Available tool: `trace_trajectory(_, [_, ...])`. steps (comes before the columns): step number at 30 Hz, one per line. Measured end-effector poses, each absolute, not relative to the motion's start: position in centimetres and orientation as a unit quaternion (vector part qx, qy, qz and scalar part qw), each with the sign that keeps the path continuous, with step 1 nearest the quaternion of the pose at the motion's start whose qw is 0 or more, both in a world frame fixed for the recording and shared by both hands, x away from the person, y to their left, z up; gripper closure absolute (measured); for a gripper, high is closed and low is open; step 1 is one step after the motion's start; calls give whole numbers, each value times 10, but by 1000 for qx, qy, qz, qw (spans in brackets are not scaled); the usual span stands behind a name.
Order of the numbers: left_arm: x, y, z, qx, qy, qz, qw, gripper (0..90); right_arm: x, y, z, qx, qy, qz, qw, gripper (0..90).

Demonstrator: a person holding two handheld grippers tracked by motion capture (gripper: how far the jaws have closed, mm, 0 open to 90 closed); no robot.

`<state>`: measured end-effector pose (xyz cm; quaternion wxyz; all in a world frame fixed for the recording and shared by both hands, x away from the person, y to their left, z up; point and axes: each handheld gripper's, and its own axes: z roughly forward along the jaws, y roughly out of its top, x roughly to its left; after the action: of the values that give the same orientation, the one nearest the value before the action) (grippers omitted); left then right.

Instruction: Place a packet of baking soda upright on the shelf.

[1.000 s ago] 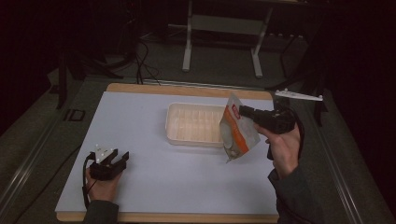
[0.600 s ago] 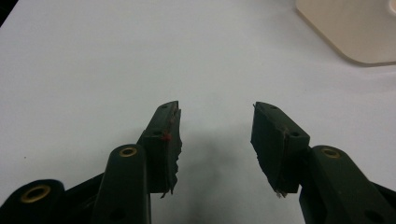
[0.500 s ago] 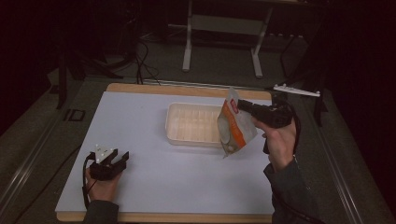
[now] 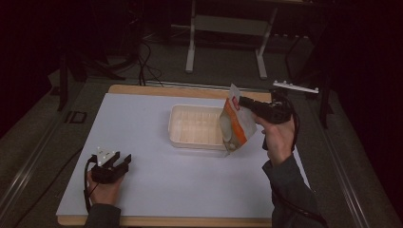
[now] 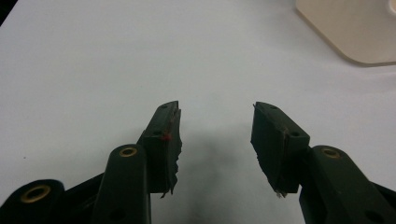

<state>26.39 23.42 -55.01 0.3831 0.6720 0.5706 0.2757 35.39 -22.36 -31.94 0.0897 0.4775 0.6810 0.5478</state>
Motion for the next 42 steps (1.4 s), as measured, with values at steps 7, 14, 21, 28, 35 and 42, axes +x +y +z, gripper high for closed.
trace_trajectory(7, [264,234,-550,671,571,275,384,518,360,-217,-319,483,679,543,107,900])
trace_trajectory(14, [264,234,-550,672,570,275,384,518,367,-213,-322,489,672,546,108,900])
trace_trajectory(21, [264,234,-550,672,571,274,384,518,375,-210,-325,490,665,552,115,900])
trace_trajectory(28, [264,235,-550,672,571,274,385,518,384,-208,-328,493,655,562,111,900])
trace_trajectory(35, [264,235,-550,671,571,272,386,518,396,-207,-336,505,645,564,101,900])
trace_trajectory(42, [264,235,-550,670,572,272,387,518,404,-202,-343,508,643,561,119,900])
